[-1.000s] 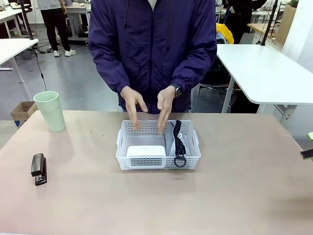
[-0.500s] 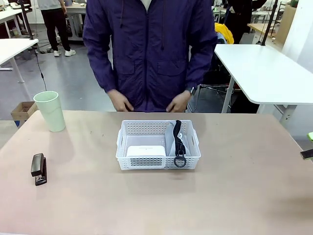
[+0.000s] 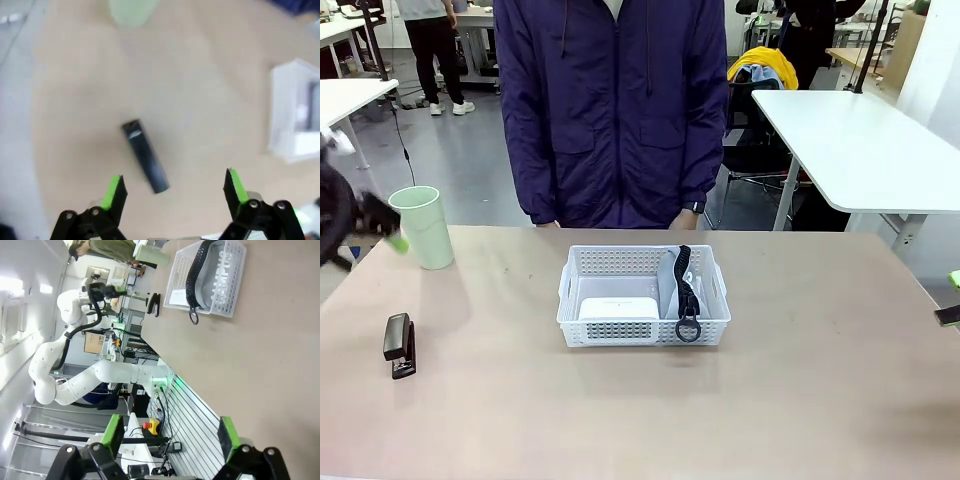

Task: Efficiently arrange items inside the basket to fit them all.
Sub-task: Pick up the Stapler and place it inside the Organizing basket.

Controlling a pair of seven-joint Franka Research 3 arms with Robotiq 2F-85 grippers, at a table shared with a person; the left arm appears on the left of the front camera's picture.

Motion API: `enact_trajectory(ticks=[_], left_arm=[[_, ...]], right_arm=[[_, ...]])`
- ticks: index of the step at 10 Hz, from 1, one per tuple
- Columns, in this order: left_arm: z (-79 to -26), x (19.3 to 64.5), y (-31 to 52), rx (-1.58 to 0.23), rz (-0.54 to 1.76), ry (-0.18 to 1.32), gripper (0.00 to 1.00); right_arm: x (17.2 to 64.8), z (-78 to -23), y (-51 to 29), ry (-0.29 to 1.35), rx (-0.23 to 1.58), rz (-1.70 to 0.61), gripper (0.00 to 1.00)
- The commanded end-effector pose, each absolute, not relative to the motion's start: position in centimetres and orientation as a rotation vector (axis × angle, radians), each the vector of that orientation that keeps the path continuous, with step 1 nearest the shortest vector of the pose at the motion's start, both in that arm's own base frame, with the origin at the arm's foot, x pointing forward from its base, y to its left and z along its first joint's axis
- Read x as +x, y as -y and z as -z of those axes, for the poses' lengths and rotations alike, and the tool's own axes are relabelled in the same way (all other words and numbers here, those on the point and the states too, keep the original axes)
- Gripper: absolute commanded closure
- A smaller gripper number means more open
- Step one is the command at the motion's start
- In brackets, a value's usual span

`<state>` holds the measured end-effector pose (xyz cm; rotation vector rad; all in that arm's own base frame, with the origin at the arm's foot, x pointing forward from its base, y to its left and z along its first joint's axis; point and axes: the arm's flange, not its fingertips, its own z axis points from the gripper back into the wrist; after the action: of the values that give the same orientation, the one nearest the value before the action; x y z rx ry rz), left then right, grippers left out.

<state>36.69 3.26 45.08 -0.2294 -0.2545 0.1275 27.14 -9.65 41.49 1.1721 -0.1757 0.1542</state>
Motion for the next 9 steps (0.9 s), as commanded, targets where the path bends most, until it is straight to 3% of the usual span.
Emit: enact_trajectory(ticks=[1,2,4,5,6,9], left_arm=[[-43.8,34.2,-3.4,0.004,0.122,0.151,0.0],[-42.8,33.5,-3.0,0.079,0.15,0.162,0.0],[-41.2,32.4,-1.7,0.058,0.262,0.204,0.0],[-41.2,32.3,-0.5,-0.134,0.18,0.194,0.0],[-44.2,36.4,-2.0,0.09,0.21,0.13,0.0],[-44.2,36.4,-2.0,0.09,0.21,0.13,0.0]], right_arm=[[26.8,-41.5,9.9,0.175,1.168,-0.17,0.0],[26.8,-41.5,9.9,0.175,1.168,-0.17,0.0],[26.8,-41.5,9.9,0.175,1.168,-0.17,0.0],[26.8,-41.5,9.9,0.175,1.168,-0.17,0.0],[26.8,-41.5,9.9,0.175,1.168,-0.17,0.0],[26.8,-41.5,9.9,0.175,1.168,-0.17,0.0]])
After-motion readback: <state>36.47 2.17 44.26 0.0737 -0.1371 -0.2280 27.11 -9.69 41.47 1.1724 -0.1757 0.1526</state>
